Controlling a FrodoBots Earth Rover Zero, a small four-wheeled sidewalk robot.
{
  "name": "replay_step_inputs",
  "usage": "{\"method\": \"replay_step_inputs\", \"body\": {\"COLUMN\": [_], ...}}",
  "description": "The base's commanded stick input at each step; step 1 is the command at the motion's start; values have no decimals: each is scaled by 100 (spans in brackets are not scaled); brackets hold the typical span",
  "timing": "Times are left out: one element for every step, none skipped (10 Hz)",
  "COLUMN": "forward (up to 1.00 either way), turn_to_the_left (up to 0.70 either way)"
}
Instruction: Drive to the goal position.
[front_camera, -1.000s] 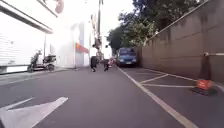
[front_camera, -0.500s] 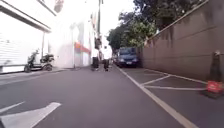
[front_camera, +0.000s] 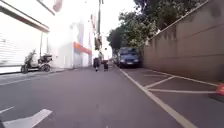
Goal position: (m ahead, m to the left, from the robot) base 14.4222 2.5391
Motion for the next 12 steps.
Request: {"method": "replay_step_inputs", "body": {"forward": [45,45,45,45,45,45,45,45,45,45,45,45], "turn_to_the_left": [0,0,0,0,0,0,0,0,0,0,0,0]}}
